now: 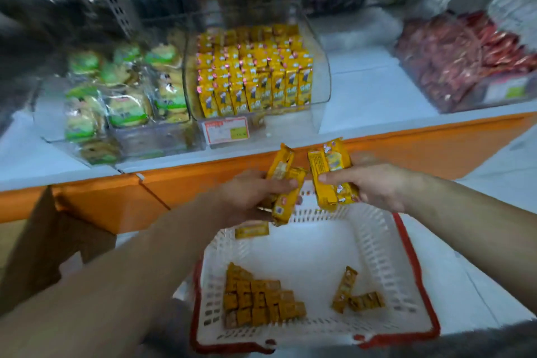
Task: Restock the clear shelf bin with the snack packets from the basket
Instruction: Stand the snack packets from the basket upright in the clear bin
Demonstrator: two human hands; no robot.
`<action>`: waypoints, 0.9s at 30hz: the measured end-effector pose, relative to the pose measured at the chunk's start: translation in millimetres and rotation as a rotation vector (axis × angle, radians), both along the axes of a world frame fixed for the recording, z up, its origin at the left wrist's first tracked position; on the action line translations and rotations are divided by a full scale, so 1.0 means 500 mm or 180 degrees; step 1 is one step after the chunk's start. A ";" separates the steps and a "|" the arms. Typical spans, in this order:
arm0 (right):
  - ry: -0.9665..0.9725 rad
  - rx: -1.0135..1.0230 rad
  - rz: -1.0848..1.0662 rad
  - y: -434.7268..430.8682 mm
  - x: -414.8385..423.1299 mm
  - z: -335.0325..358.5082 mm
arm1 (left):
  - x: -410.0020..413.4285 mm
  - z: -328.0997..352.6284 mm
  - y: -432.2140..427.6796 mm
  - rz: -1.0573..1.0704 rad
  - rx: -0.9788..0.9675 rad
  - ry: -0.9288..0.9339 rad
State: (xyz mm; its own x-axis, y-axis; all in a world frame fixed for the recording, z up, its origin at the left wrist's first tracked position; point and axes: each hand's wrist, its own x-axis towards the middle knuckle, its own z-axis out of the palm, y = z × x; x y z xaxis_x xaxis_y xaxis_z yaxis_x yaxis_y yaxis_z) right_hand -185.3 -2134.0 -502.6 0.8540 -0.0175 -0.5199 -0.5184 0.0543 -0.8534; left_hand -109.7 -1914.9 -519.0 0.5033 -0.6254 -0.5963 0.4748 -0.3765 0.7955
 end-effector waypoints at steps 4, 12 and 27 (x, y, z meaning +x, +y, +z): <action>-0.0306 0.0353 -0.0210 0.010 -0.042 0.113 | -0.038 0.140 0.013 0.0240 -0.0327 -0.0300; -0.0868 0.0552 -0.1036 0.096 -0.061 0.135 | -0.093 0.170 -0.021 0.1470 -0.0573 -0.0439; -0.0860 0.1651 -0.0803 0.092 0.006 0.129 | -0.014 0.158 -0.021 0.1598 -0.0540 -0.0854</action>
State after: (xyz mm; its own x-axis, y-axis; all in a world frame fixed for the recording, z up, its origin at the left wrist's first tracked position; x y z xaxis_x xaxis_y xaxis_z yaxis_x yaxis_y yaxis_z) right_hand -182.4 -2088.0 -437.9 0.9588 -0.0390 -0.2815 -0.2058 0.5881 -0.7822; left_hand -116.5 -1925.5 -439.8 0.8815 -0.3473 -0.3199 0.3360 -0.0149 0.9418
